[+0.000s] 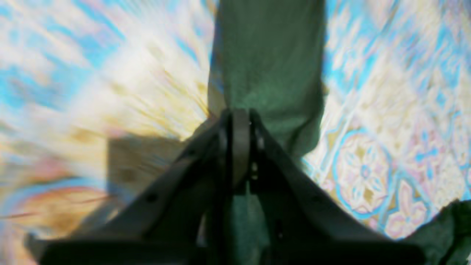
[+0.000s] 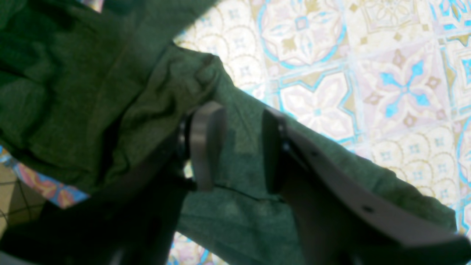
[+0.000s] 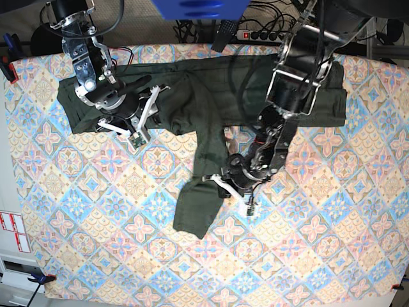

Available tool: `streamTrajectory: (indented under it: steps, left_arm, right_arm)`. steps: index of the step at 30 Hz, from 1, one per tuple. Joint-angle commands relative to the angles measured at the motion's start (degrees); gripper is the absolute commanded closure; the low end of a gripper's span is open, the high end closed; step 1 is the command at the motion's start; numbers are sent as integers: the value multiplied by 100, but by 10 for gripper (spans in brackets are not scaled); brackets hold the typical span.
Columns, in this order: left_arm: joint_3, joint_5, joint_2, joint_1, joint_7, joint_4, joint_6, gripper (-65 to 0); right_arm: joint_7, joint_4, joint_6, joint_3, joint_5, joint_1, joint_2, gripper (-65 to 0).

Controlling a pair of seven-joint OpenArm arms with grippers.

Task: Fold the T-shirt properly
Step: 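Grasp the sleeve cuff with the left gripper and lift it onto the body, then lay the sleeve along the folded body and open the left gripper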

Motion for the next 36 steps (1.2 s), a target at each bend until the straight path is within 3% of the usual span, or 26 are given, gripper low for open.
streamTrajectory:
  steps: [1,3,7,13,22,30,36]
  left_arm:
    - [-22,-42,-251,191,-118,788,-49,0]
    - [-40,-42,-497,508,-118,1360,-32,0]
    - [-40,-51,-980,1229,-136,2485,373,0]
    - [-154,-51,-1640,2389,-162,4058,716,0]
    - [-1253,-33,-1868,4253,-110,5825,777,0]
    - [-1974,-24,-1877,5545,-110,6239,777,0]
    - [-2018,-15,-1877,6125,-110,6230,777,0]
  right_arm:
    - [97,130,0,27,38,48,43,-196]
    - [97,130,0,27,38,48,43,-196]
    - [97,130,0,27,38,48,43,-196]
    - [97,121,0,18,38,48,34,-196]
    - [97,121,0,-8,38,48,34,-196]
    - [97,121,0,-34,38,48,34,-196]
    - [97,121,0,-34,38,40,25,-196]
